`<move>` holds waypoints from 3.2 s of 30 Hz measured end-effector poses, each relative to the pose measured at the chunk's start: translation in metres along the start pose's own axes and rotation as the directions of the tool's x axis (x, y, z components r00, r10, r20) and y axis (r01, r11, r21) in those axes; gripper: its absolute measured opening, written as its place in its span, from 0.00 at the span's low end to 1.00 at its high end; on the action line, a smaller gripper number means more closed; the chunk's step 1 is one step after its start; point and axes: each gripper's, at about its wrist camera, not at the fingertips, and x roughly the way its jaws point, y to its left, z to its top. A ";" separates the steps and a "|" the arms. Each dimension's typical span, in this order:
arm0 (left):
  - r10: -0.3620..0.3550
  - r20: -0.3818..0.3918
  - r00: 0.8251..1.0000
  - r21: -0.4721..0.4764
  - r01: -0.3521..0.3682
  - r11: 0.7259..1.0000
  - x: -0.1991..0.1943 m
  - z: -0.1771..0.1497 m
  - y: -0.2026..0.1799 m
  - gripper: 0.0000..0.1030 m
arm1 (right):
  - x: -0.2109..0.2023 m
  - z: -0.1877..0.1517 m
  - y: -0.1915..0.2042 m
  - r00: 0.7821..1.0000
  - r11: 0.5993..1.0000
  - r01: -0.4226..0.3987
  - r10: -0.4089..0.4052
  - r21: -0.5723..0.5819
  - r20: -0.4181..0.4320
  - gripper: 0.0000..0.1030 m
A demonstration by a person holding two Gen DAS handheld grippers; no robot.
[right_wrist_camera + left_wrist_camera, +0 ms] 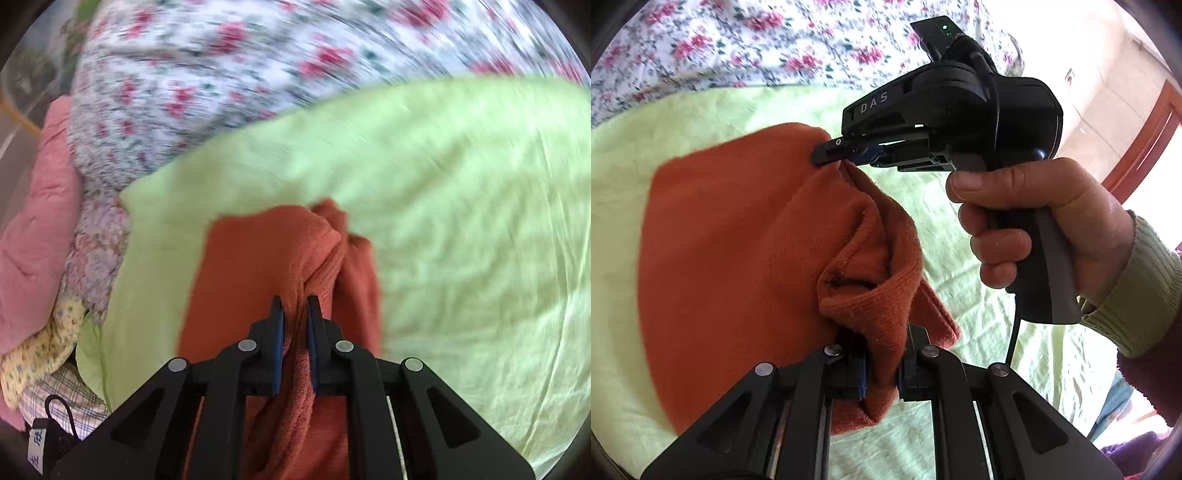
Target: Fold small clothes
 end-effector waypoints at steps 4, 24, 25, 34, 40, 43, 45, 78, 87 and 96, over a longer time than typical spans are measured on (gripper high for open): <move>-0.022 -0.033 0.999 0.003 0.022 1.000 0.016 0.001 0.006 0.10 | 0.000 -0.005 -0.011 1.000 1.000 -0.010 0.010 0.005 0.006 0.12; 0.021 -0.095 0.995 -0.117 -0.032 0.993 -0.041 -0.032 0.066 0.52 | -0.052 -0.044 -0.004 0.998 1.000 0.021 -0.022 0.019 0.057 0.21; 0.044 -0.100 0.994 -0.131 -0.057 0.990 -0.045 -0.038 0.075 0.52 | -0.054 -0.049 -0.001 0.998 1.000 0.016 -0.017 0.017 0.053 0.24; 0.216 -0.164 0.962 -0.195 -0.246 0.949 -0.042 -0.086 0.137 0.52 | -0.054 -0.102 0.008 1.000 0.999 0.007 -0.006 0.036 -0.018 0.35; 0.271 -0.157 0.950 -0.128 -0.292 0.948 -0.012 -0.080 0.125 0.46 | -0.045 -0.107 0.012 0.999 1.000 0.015 -0.014 0.026 -0.037 0.35; 0.287 -0.170 0.943 -0.132 -0.310 0.941 0.002 -0.077 0.116 0.26 | -0.037 -0.105 0.012 0.997 0.998 0.059 -0.058 0.018 -0.054 0.35; 0.262 -0.160 0.952 -0.180 -0.289 0.940 0.001 -0.073 0.121 0.22 | -0.032 -0.106 0.012 0.994 0.997 0.080 -0.079 0.019 -0.071 0.35; 0.061 -0.209 0.976 -0.281 -0.119 0.952 -0.026 -0.076 0.142 0.16 | -0.033 -0.112 -0.039 0.996 0.992 0.092 -0.092 0.085 -0.010 0.14; -0.003 -0.106 0.994 -0.393 -0.040 0.919 -0.047 -0.038 0.174 0.69 | -0.040 -0.087 -0.033 0.999 0.991 0.020 -0.027 0.133 0.046 0.52; -0.037 -0.133 0.990 -0.467 -0.030 0.884 0.017 0.003 0.207 0.69 | 0.003 -0.067 -0.045 1.000 0.988 -0.017 0.019 0.153 -0.013 0.52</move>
